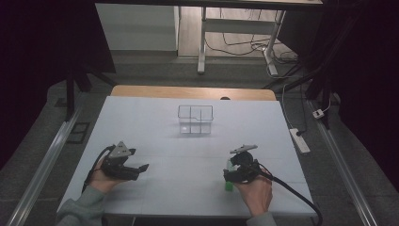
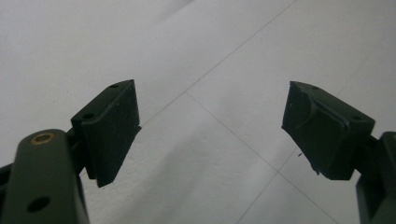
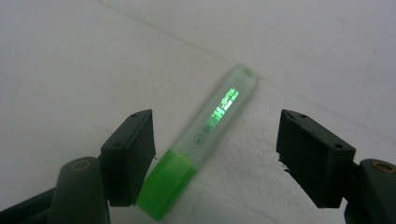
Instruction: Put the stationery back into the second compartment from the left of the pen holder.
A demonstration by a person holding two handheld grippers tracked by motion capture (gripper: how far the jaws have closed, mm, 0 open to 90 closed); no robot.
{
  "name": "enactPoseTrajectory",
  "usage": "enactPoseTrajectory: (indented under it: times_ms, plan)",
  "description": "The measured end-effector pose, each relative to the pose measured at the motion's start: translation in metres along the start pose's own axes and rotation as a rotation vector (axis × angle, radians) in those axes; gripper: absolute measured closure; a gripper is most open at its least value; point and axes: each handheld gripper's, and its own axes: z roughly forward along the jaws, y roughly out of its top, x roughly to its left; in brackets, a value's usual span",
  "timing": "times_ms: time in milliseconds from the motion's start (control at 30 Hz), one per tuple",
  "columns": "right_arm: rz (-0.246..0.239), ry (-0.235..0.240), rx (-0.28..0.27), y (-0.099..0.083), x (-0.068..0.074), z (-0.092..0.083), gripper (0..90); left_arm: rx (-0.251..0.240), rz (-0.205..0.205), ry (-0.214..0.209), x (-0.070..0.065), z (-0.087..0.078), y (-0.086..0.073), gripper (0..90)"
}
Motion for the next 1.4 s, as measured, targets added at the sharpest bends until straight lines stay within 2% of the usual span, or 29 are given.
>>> enactPoseTrajectory:
  times_ms: [167, 267, 300, 433, 500, 667, 733, 933, 1100, 1133, 1167, 1400]
  plan:
    - [0.023, 0.035, 0.04, -0.003, 0.011, 0.01, 30.9, 0.007, 0.006, -0.003, -0.001, 0.002, 0.0, 18.9]
    - [0.021, 0.011, 0.071, -0.005, 0.014, 0.014, 33.2, 0.008, 0.013, -0.002, -0.002, 0.001, 0.0, 18.9]
    - [0.012, -0.014, 0.085, -0.005, 0.014, 0.016, 34.8, 0.007, 0.014, -0.002, -0.002, 0.002, 0.0, 18.9]
    - [0.025, -0.001, 0.097, -0.006, 0.016, 0.019, 43.3, 0.012, 0.019, -0.004, -0.002, 0.003, 0.0, 18.8]
    - [0.029, -0.016, 0.119, -0.007, 0.017, 0.022, 46.0, 0.013, 0.023, -0.006, -0.003, 0.003, 0.0, 18.8]
    - [0.034, -0.035, 0.115, -0.008, 0.02, 0.025, 48.9, 0.019, 0.028, -0.006, -0.003, 0.004, 0.0, 18.8]
    - [0.058, -0.035, 0.121, -0.008, 0.02, 0.025, 50.2, 0.02, 0.031, -0.006, -0.003, 0.005, 0.0, 18.8]
    - [0.091, -0.051, 0.113, -0.009, 0.02, 0.026, 52.5, 0.023, 0.034, -0.002, -0.004, 0.005, 0.0, 18.8]
    - [0.117, -0.068, 0.116, -0.01, 0.019, 0.026, 61.5, 0.027, 0.036, 0.0, -0.004, 0.005, 0.0, 18.8]
    - [0.117, -0.068, 0.116, -0.01, 0.019, 0.026, 61.5, 0.027, 0.036, 0.0, -0.003, 0.005, 0.0, 18.8]
    - [0.125, -0.056, 0.123, -0.009, 0.018, 0.026, 66.3, 0.027, 0.036, 0.0, -0.003, 0.005, 0.0, 18.8]
    - [0.123, -0.031, 0.136, -0.007, 0.015, 0.027, 66.7, 0.032, 0.039, -0.002, -0.004, 0.006, -0.001, 18.8]
